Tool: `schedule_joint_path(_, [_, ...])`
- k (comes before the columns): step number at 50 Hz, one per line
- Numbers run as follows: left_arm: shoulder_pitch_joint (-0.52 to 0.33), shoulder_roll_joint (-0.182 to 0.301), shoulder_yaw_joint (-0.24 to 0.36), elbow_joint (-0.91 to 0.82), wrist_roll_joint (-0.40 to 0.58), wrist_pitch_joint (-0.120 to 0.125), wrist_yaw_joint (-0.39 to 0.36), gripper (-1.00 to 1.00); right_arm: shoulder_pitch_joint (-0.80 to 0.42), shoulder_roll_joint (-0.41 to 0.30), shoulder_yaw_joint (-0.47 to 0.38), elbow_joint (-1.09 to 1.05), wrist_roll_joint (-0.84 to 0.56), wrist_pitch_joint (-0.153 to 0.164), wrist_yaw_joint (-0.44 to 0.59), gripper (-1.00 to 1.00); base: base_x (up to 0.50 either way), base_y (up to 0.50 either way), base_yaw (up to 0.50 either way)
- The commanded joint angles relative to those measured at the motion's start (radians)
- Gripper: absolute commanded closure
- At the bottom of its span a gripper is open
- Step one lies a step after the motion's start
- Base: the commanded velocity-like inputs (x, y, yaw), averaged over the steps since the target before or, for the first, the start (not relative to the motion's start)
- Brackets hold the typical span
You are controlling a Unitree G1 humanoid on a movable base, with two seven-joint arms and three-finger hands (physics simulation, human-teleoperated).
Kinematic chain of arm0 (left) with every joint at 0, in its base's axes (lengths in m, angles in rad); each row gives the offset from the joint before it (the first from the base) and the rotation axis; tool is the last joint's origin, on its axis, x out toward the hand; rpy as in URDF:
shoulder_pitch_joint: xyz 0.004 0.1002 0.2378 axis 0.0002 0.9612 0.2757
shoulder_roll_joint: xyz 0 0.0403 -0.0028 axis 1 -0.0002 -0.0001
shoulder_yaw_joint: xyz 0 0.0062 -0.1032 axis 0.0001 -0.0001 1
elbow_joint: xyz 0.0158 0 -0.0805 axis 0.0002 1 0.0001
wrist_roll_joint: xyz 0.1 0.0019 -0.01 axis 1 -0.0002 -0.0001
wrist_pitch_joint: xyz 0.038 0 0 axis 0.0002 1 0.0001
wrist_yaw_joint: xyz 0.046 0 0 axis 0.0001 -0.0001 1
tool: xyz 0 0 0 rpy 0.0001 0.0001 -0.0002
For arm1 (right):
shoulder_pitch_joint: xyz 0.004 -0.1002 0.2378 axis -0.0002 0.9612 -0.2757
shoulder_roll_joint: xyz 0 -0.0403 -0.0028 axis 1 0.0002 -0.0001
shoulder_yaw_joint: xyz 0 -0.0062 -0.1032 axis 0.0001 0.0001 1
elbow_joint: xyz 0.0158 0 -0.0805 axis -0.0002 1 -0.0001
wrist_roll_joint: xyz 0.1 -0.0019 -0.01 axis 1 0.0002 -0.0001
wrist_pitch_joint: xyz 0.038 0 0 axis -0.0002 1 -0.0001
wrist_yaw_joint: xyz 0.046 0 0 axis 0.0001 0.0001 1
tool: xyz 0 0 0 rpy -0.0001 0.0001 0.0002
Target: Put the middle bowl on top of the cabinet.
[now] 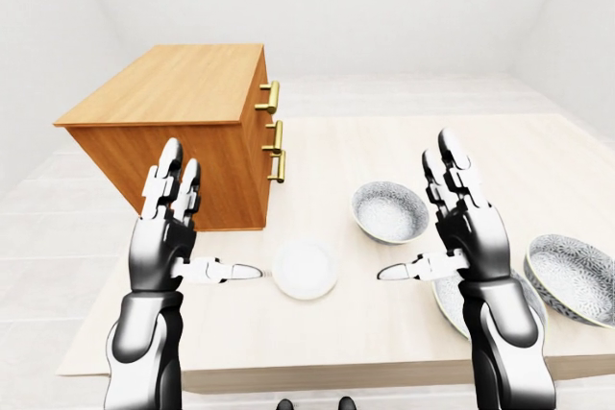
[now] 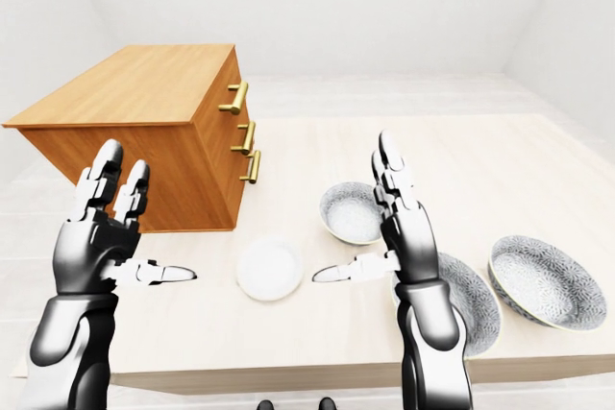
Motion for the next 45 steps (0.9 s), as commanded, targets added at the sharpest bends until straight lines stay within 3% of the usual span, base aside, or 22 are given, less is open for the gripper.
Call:
schedule_joint_path(1, [-0.003,0.005,0.004,-0.018,0.010,0.000,0.004,-1.00,0.027,0.015,0.014,-0.016,-0.005,0.000,0.013,-1.00,0.00,0.50,0.00])
schedule_joint_path(7, [0.038,-0.005,0.001,-0.014,0.006,0.000,-0.042,-1.00,0.017,0.013,-0.004,-0.013,0.021,0.000,0.020,-1.00,0.00,0.35,0.00])
schedule_joint_path(18, [0.010,0.001,0.002,-0.025,0.049,0.000,0.005,-1.00,0.027,0.014,0.010,0.004,0.000,0.000,0.010,-1.00,0.00,0.00,0.00])
schedule_joint_path(32, [0.003,0.001,-0.003,0.007,0.066,0.000,0.013,-1.00,0.030,0.010,0.008,-0.003,-0.009,0.000,0.022,-1.00,0.00,0.00,0.00])
schedule_joint_path(45, [0.000,0.001,0.016,-0.027,0.034,0.000,0.013,-1.00,0.039,0.015,0.001,-0.006,-0.013,0.000,0.024,-1.00,0.30,0.05,0.00])
